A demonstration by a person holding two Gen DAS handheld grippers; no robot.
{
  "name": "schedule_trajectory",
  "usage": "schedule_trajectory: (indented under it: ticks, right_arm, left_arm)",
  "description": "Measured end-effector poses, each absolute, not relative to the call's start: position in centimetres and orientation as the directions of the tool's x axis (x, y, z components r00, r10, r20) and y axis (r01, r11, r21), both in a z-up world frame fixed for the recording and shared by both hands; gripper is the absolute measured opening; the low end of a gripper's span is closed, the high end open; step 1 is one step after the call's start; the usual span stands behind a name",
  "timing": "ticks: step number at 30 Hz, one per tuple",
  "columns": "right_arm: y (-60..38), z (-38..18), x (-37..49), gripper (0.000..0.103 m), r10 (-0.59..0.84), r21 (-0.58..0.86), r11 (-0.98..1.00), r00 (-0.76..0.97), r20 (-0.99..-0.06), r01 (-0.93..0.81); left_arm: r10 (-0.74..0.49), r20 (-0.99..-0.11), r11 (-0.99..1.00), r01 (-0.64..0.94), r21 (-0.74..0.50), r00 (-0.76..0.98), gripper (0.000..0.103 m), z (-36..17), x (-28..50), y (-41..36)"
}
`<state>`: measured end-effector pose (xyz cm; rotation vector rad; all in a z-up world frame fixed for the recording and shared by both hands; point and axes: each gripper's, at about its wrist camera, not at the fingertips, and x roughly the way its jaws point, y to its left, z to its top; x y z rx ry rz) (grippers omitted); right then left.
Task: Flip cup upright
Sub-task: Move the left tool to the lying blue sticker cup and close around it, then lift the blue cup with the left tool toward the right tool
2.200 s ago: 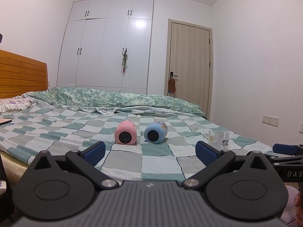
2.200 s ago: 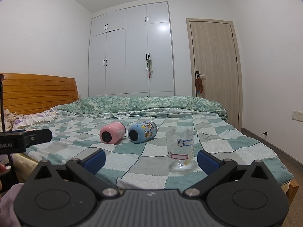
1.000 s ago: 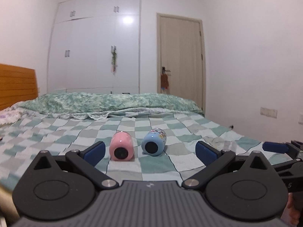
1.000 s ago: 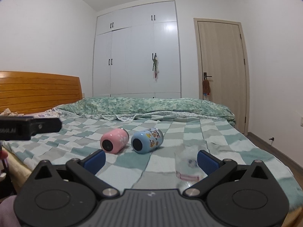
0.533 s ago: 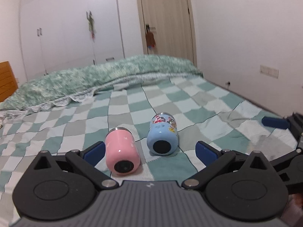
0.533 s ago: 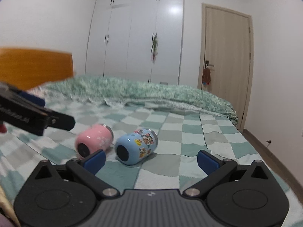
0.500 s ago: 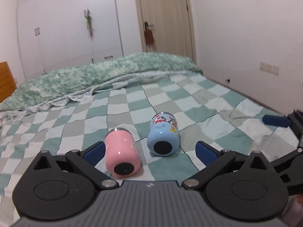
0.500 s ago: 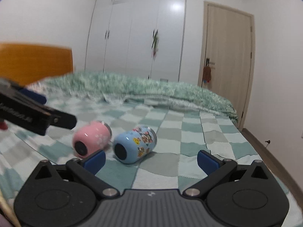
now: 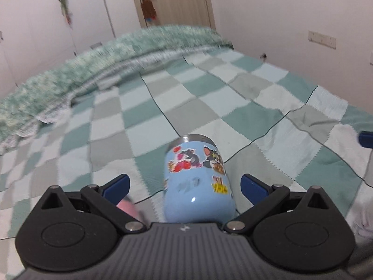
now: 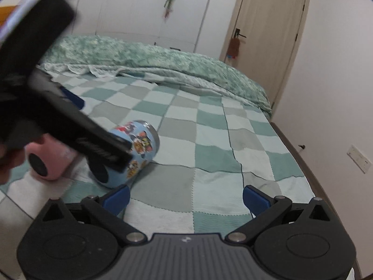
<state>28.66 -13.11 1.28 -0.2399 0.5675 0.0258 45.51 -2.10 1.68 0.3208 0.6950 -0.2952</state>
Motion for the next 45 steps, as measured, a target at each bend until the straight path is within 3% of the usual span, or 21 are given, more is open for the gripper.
schedule_trajectory:
  ticks: [4, 5, 6, 10, 22, 31, 42, 43, 45]
  right_arm:
    - [-13.2, 0.7, 29.1, 0.103, -0.071, -0.251, 0.965, 0.837, -0.542, -0.081]
    - [-13.4, 0.7, 29.0, 0.103, -0.069, -0.246, 0.966, 0.838, -0.542, -0.08]
    - [-13.5, 0.8, 29.0, 0.103, -0.066, -0.242, 0.967, 0.838, -0.542, -0.08]
    - [-13.5, 1.9, 27.6, 0.103, -0.014, -0.217, 0.969, 0.856, -0.518, -0.115]
    - [-13.9, 4.8, 20.1, 0.103, 0.145, -0.182, 0.949, 0.871, -0.47, -0.256]
    - [-15.8, 2.4, 14.3, 0.103, 0.17, -0.186, 0.933, 0.832, -0.528, -0.309]
    - [-19.2, -0.9, 12.3, 0.103, 0.106, -0.173, 0.952, 0.8, -0.59, -0.254]
    - [-19.3, -0.8, 12.3, 0.103, 0.106, -0.171, 0.952, 0.8, -0.59, -0.252]
    - [-19.3, -0.7, 12.1, 0.103, 0.109, -0.167, 0.954, 0.804, -0.585, -0.251]
  left_arm:
    - [-0.121, -0.795, 0.918, 0.373, 0.138, 0.594, 0.101, -1.0, 50.2, -3.3]
    - [-0.119, -0.821, 0.924, 0.366, 0.115, 0.558, 0.087, -1.7, 51.0, -3.3]
    - [-0.125, -0.835, 0.934, 0.348, 0.084, 0.536, 0.086, -2.2, 51.5, -3.1]
    - [-0.177, -0.793, 0.938, 0.343, 0.044, 0.584, 0.085, -1.0, 49.0, -2.1]
    - [-0.167, -0.704, 0.949, 0.305, 0.074, 0.691, 0.086, 5.3, 34.4, -0.1]
    - [-0.163, -0.744, 0.964, 0.265, 0.019, 0.648, 0.086, 2.1, 27.0, 0.4]
    - [-0.13, -0.763, 0.976, 0.218, 0.015, 0.634, 0.086, -2.3, 25.5, -2.0]
    - [-0.127, -0.764, 0.976, 0.216, 0.017, 0.633, 0.088, -2.4, 25.5, -2.3]
    - [-0.126, -0.755, 0.977, 0.211, 0.017, 0.643, 0.103, -2.1, 25.2, -2.1]
